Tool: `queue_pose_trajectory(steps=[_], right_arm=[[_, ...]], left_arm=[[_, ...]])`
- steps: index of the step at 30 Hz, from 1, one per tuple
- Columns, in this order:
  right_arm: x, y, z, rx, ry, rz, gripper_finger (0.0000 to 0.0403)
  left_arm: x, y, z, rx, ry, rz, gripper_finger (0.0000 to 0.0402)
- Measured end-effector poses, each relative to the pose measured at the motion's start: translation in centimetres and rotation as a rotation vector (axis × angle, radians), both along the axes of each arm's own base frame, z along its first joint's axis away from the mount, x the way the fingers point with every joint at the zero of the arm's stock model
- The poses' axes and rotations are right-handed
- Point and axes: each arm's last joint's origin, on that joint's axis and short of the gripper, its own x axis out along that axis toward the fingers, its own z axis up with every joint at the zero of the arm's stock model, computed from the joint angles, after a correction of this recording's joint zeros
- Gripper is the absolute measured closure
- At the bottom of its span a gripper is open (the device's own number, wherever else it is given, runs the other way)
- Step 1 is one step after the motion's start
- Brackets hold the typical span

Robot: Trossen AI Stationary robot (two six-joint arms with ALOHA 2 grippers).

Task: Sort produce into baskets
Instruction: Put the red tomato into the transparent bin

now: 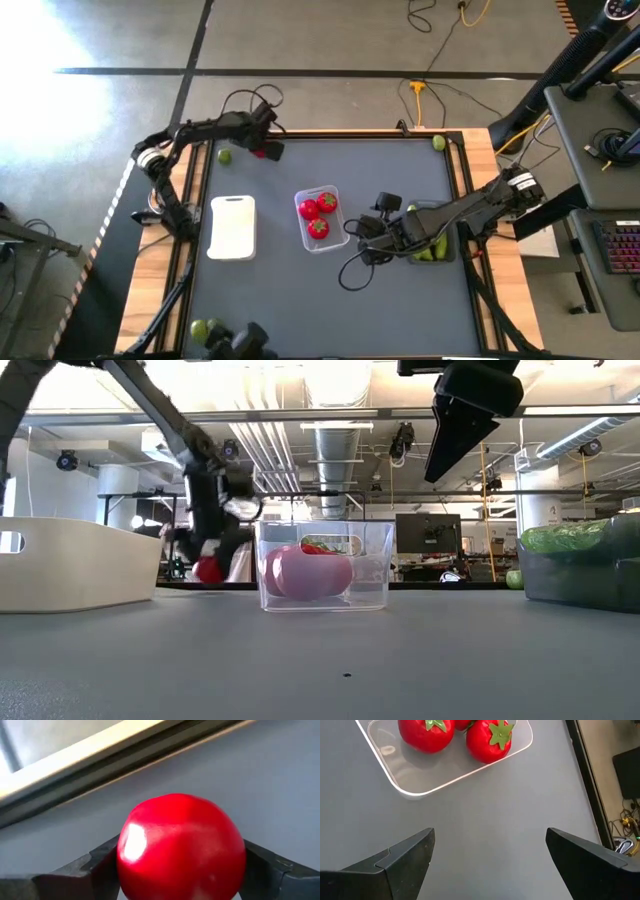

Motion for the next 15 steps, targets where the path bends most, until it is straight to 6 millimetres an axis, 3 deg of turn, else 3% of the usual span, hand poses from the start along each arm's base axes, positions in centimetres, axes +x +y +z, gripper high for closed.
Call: queue_pose_trajectory(steps=[4,9,15], right_arm=[[0.0,0.0,0.0,0.001,-0.005,0.000,0.0028],[0.0,0.3,0.0,0.018,-0.025,-0.030,0.0028],[-0.8,1.6,-0.2,0.059,-0.011,-0.035,0.0028]], left_arm=[[2.3,-3.2,3.2,0.085,-0.075,-0.132,0.0119],[6.0,-9.3,7.2,0.198,-0.227,-0.348,0.0119],[10.3,-17.8,8.1,0.262,-0.361,-0.598,0.0118]])
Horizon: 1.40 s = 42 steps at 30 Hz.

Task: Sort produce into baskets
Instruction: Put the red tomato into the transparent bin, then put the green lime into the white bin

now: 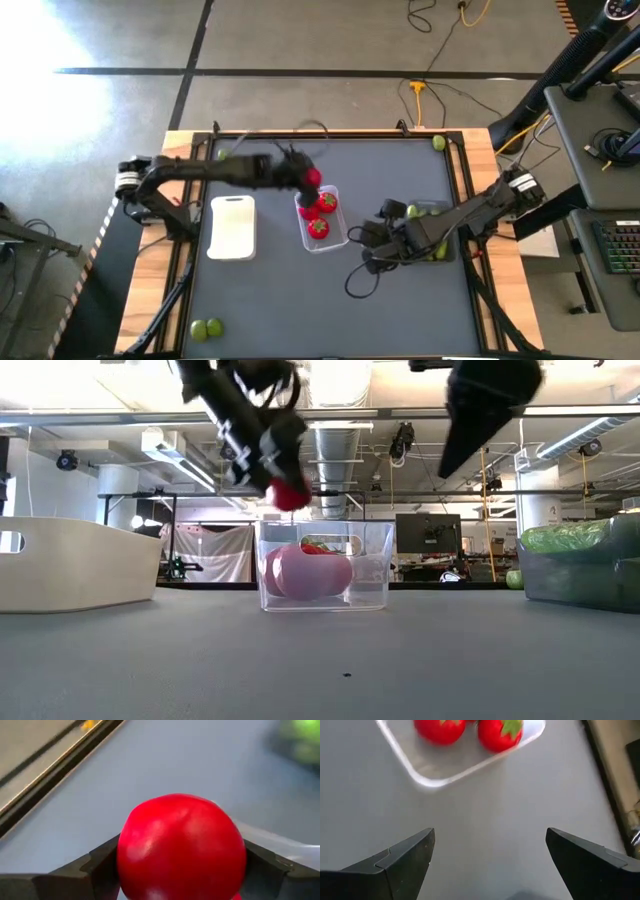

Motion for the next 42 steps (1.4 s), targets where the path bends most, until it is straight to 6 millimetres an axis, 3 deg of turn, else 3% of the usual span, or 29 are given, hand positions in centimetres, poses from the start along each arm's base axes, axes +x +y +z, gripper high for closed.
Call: queue_pose_trajectory(steps=[4,9,18,26,34,42], right_arm=[[-1.2,1.1,-0.2,0.029,0.048,-0.028,0.0028],[-2.0,2.0,-0.2,0.039,0.060,-0.052,0.0028],[-2.4,2.8,-0.2,0.048,0.048,-0.048,0.0028],[-2.5,3.0,-0.2,0.055,0.038,-0.061,0.0028],[-2.7,3.4,-0.3,0.058,0.038,-0.050,0.0028],[-2.6,3.4,-0.3,0.058,0.036,-0.049,0.0028]], left_arm=[[2.2,-4.2,-0.9,-0.001,-0.056,-0.100,0.0118],[4.0,-7.0,-2.9,-0.014,-0.066,-0.160,0.0118],[5.8,-8.1,-7.8,-0.023,0.033,-0.211,0.0116],[6.2,-8.3,-9.4,-0.064,0.054,-0.183,0.0062],[6.1,-9.3,-8.7,-0.104,0.043,-0.226,0.0045],[6.8,-10.5,-2.3,-0.038,0.000,-0.261,0.0045]])
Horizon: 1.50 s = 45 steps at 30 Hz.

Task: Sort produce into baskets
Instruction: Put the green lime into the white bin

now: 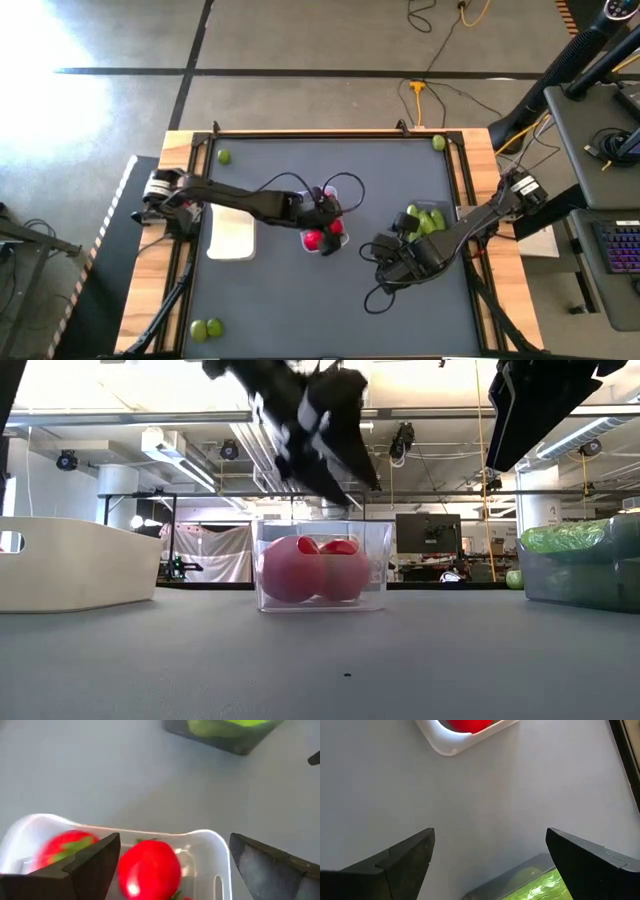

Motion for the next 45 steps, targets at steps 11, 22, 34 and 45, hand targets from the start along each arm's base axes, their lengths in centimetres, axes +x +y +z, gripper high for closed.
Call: queue_pose_trajectory(steps=[11,22,34,45], right_arm=[[-0.6,0.5,-0.7,-0.015,0.017,0.016,0.0028],[-1.2,0.2,-2.2,-0.073,0.042,0.015,0.0028],[-1.1,0.2,-2.2,-0.087,0.033,0.024,0.0028],[-1.1,0.4,-2.3,-0.077,0.021,0.031,0.0028]], left_arm=[[-5.4,1.2,3.0,0.300,0.451,0.328,0.0050],[-7.4,2.4,-2.6,0.253,0.516,0.466,0.0050],[-5.5,3.0,-2.2,0.215,0.300,0.507,0.0050],[-7.0,-4.7,1.5,0.073,0.428,0.378,0.0050]])
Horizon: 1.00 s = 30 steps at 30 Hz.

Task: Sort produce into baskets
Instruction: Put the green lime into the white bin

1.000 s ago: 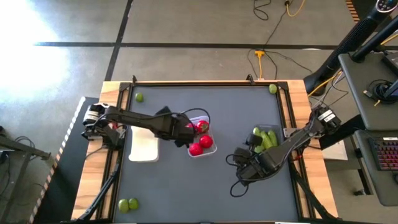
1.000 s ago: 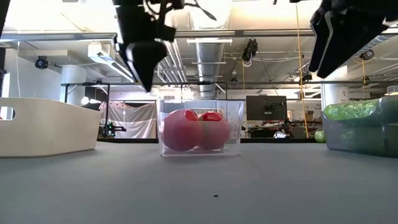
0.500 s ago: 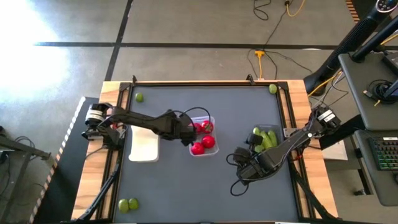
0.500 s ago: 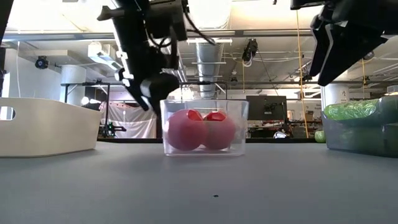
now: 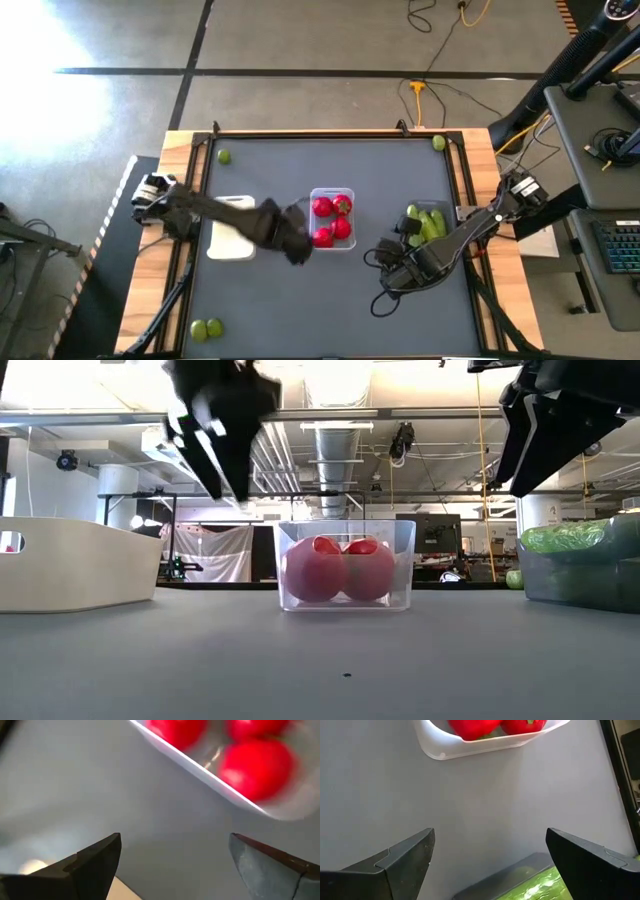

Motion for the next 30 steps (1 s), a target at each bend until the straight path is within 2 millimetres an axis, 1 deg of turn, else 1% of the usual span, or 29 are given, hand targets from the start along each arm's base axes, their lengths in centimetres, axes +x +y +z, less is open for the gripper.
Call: queue_pose_trajectory(steps=[4,7,11,13,15,18,21,24,30], right_arm=[[0.2,0.1,0.0,0.005,-0.012,0.013,0.0028],[0.2,0.1,0.0,0.007,-0.015,0.014,0.0028],[0.2,0.1,0.0,0.009,-0.019,0.010,0.0028],[0.2,0.1,0.0,0.012,-0.023,0.005,0.0028],[0.3,0.2,0.0,0.019,-0.034,0.005,0.0028],[0.6,0.3,0.0,0.036,-0.063,0.004,0.0028],[1.0,0.5,0.1,0.057,-0.099,0.005,0.0028],[1.3,0.7,0.2,0.076,-0.131,0.011,0.0028],[1.2,1.0,0.1,0.120,-0.120,0.010,0.0028]], left_arm=[[-1.3,-5.5,1.3,-0.096,-0.043,-0.093,0.0050],[-2.9,-9.5,2.0,-0.176,-0.057,-0.169,0.0050],[-6.1,-14.2,2.2,-0.304,-0.039,-0.192,0.0050],[-8.0,-16.2,2.0,-0.362,-0.021,-0.167,0.0050],[-9.8,-17.7,1.6,-0.401,0.000,-0.122,0.0050],[-12.2,-19.5,0.8,-0.438,0.038,-0.052,0.0050],[-14.0,-20.5,-0.4,-0.423,0.071,-0.013,0.0050],[-15.1,-21.0,-1.6,-0.411,0.104,-0.002,0.0050],[-17.0,-21.4,-4.2,-0.423,0.172,0.013,0.0050]])
